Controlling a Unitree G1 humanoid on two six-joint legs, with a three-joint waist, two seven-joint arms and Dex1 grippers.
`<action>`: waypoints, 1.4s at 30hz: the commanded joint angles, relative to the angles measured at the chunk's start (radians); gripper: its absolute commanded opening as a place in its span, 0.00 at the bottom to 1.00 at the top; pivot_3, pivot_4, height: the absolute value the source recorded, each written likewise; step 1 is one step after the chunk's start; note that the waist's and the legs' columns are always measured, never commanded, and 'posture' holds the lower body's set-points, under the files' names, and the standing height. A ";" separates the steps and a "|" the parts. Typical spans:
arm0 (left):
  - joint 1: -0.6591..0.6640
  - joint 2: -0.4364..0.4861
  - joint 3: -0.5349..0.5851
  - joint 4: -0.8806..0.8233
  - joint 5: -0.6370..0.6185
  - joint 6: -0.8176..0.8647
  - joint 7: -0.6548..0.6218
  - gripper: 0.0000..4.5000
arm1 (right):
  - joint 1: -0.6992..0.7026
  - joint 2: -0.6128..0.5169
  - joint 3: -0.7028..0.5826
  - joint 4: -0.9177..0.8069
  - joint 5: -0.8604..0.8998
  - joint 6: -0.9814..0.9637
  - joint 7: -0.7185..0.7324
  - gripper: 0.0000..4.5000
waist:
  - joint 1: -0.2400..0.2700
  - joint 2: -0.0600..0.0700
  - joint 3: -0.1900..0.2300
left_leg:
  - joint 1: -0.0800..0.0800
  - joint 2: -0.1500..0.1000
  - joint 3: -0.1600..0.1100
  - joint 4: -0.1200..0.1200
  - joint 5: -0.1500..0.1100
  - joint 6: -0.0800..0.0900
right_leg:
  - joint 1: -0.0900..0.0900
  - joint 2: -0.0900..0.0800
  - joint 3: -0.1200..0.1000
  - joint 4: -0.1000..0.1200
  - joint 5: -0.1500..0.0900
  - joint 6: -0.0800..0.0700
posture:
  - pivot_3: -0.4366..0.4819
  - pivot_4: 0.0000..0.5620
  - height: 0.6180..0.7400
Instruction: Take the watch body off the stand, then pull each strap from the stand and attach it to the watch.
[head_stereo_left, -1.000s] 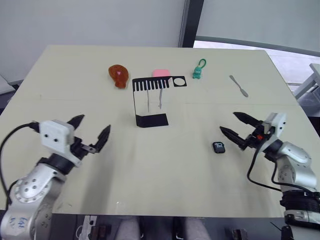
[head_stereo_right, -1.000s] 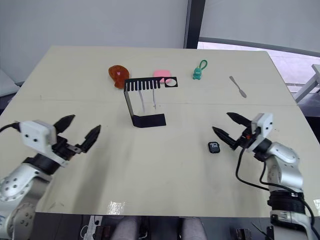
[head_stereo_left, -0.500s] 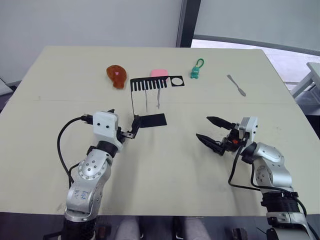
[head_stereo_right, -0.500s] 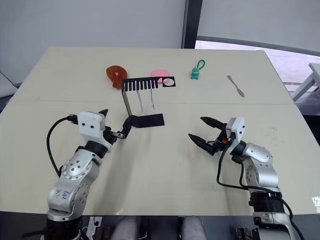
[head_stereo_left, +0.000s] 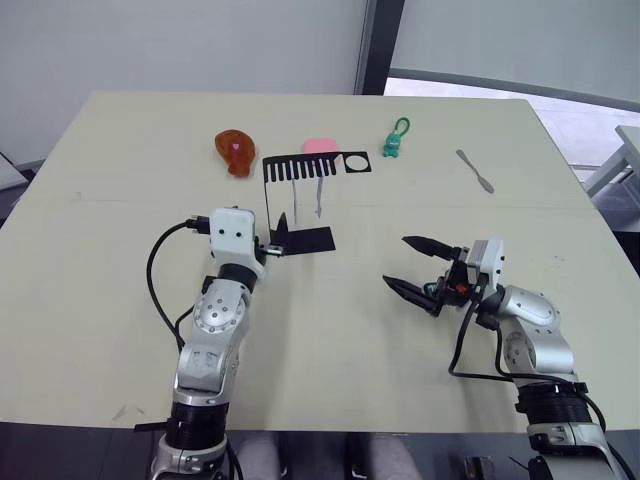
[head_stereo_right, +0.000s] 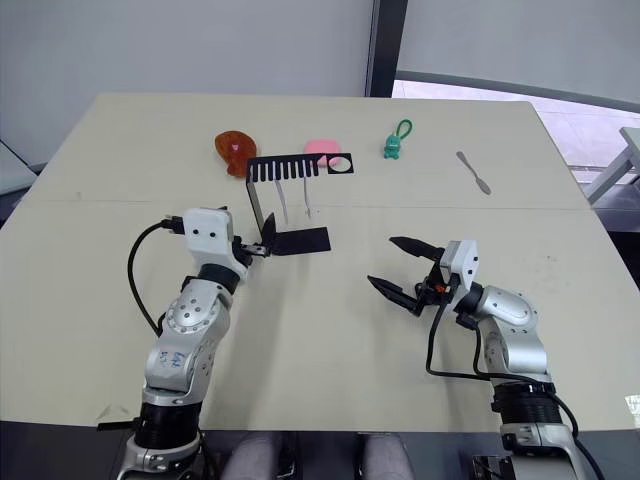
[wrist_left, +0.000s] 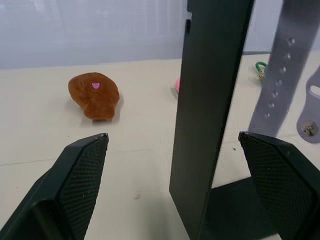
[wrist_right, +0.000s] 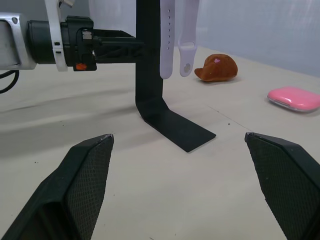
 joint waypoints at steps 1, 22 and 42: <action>-0.029 -0.015 0.024 -0.017 0.028 0.002 0.035 1.00 | 0.000 -0.002 0.005 -0.048 0.004 -0.024 0.018 0.99 | 0.000 0.000 0.000 | 0.000 0.000 0.000 0.000 0.000 0.000 | 0.000 0.000 0.000 0.000 0.000 0.000 | 0.48 0.27 1.00; -0.067 -0.096 0.001 0.064 0.141 -0.061 0.121 1.00 | -0.040 -0.026 0.022 -0.046 -0.030 -0.057 0.027 0.99 | 0.010 0.000 0.000 | -0.001 0.000 0.000 0.000 0.000 0.001 | 0.000 0.000 -0.001 0.000 0.000 0.000 | 0.48 0.27 1.00; -0.090 -0.119 -0.023 0.114 0.110 -0.061 0.036 0.50 | -0.016 0.009 0.047 -0.082 -0.037 -0.029 -0.024 1.00 | 0.021 0.000 0.000 | -0.001 0.000 0.000 0.000 -0.001 0.001 | 0.000 0.000 -0.002 0.000 0.000 0.000 | 0.48 0.27 1.00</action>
